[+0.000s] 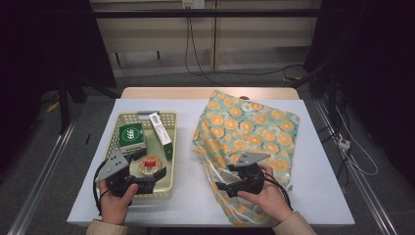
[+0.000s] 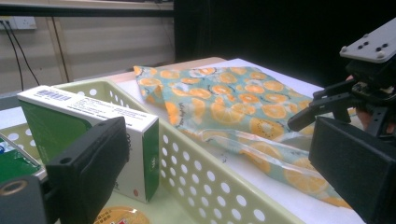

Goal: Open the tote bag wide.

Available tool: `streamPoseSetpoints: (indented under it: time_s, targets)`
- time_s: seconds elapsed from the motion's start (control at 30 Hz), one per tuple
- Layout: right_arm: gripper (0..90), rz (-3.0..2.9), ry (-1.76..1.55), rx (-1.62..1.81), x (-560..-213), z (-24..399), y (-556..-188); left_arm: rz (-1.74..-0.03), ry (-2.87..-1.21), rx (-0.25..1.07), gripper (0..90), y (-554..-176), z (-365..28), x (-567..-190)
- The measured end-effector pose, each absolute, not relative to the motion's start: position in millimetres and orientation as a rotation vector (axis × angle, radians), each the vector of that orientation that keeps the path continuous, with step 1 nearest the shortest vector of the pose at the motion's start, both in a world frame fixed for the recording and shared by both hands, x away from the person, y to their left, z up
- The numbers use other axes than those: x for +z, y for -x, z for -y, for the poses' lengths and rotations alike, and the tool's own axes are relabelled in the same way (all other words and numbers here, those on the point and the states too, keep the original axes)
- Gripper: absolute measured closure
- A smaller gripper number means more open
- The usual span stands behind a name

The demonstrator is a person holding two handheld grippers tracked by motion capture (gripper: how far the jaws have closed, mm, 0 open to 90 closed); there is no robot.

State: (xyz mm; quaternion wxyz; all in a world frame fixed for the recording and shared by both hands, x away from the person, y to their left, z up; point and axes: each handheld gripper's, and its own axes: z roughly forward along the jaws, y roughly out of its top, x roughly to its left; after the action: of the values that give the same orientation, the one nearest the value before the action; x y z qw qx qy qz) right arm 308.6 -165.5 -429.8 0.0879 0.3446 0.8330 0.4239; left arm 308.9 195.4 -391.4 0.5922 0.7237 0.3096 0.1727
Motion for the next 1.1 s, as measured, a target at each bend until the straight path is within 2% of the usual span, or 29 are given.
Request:
streamPoseSetpoints:
  time_s: [0.2, 0.27, 0.4, 0.53, 0.57, 0.63, 0.67, 0.7, 0.73, 0.87, 1.1]
  targets:
    - [23.8, -2.455, -0.979, 1.313, -412, 163, -301, -0.714, -1.691, 0.4, 5.0, -308, -194, -391]
    - [29.3, -2.501, -0.947, 1.308, -413, 157, -298, -0.712, -1.693, 0.398, 5.0, -308, -193, -391]
    - [37.7, -2.587, -0.918, 1.22, -431, 144, -295, -0.708, -1.696, 0.401, 4.9, -308, -193, -391]
    - [40.3, -2.601, -0.961, 1.1, -452, 140, -299, -0.701, -1.7, 0.402, 4.9, -308, -192, -391]
    - [45.5, -2.591, -0.956, 1.101, -454, 140, -299, -0.701, -1.7, 0.403, 5.0, -308, -192, -391]
    - [61.4, -2.556, -0.958, 1.09, -453, 143, -301, -0.705, -1.699, 0.399, 5.0, -308, -192, -391]
    - [70.8, -2.55, -0.968, 1.096, -453, 144, -303, -0.712, -1.695, 0.395, 5.0, -308, -192, -392]
    - [83.9, -2.545, -0.974, 1.116, -454, 146, -305, -0.714, -1.695, 0.393, 4.9, -308, -192, -392]
    - [87.0, -2.542, -0.985, 1.148, -455, 148, -309, -0.714, -1.695, 0.391, 4.9, -308, -192, -392]
    - [89.5, -2.521, -1.04, 1.187, -458, 150, -328, -0.707, -1.701, 0.394, 5.0, -308, -191, -392]
    - [89.9, -2.476, -1.047, 1.179, -443, 141, -369, -0.708, -1.704, 0.385, 5.0, -310, -190, -393]
